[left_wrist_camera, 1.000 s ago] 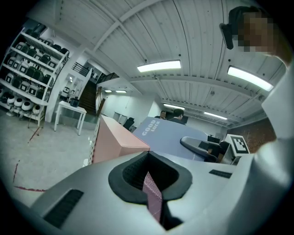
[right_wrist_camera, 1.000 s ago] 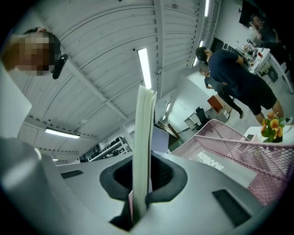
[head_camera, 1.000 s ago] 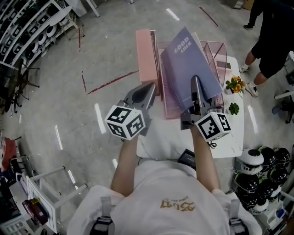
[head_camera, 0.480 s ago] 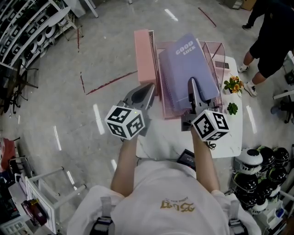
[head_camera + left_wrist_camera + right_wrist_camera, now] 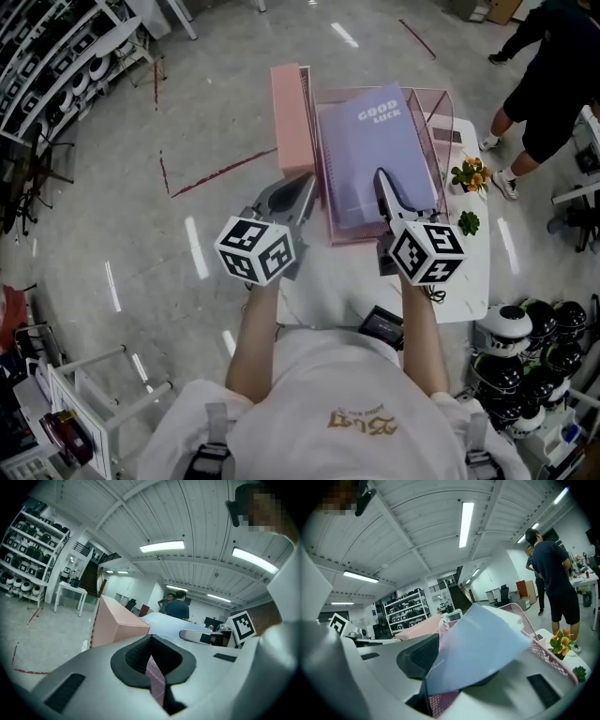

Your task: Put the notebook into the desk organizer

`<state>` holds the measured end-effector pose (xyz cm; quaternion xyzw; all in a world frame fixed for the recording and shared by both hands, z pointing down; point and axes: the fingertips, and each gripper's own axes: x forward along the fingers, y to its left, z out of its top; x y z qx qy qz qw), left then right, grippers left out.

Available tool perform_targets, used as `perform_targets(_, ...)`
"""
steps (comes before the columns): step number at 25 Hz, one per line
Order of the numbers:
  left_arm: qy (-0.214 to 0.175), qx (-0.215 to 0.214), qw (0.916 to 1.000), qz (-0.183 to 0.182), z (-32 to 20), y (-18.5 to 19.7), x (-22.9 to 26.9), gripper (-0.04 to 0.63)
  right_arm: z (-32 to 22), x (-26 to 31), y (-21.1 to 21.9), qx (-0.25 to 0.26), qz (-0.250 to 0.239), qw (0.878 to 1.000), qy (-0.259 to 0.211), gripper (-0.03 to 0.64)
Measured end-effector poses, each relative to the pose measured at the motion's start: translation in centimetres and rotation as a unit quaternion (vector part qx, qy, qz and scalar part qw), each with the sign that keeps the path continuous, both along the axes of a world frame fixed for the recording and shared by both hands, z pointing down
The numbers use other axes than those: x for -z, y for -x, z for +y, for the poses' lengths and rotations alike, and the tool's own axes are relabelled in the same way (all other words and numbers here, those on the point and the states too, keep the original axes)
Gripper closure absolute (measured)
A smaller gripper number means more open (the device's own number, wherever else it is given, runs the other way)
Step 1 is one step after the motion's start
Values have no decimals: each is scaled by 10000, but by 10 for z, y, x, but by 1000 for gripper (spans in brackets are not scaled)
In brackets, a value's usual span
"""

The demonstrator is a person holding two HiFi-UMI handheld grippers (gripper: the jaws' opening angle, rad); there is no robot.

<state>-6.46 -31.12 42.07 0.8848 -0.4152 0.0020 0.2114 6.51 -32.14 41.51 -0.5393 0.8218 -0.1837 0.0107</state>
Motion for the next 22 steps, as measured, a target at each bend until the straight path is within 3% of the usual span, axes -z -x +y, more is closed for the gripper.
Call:
perform_targets(10,122,-118,9998,-105,5,-3,-8,577,11,2,5,624,903,9939,58,431)
perform_targets(11,138,-133,9998,-112,5,-5,-9,577,13,-1,7,768,997,9920,126,413)
perform_targets(13,161,-166,9996,-141,7,-9,-11,577,20,-11,15,1076,1176,9866,351,262)
perform_targets(16,163,-211,9995,-178,9,-13,-12,577,27,-18,20,1296,1296,9821,435,239)
perform_targets(22,185,-273,9992,-207,11,-18,-13,577,42,-21,32,2254,1521,9612,459,98)
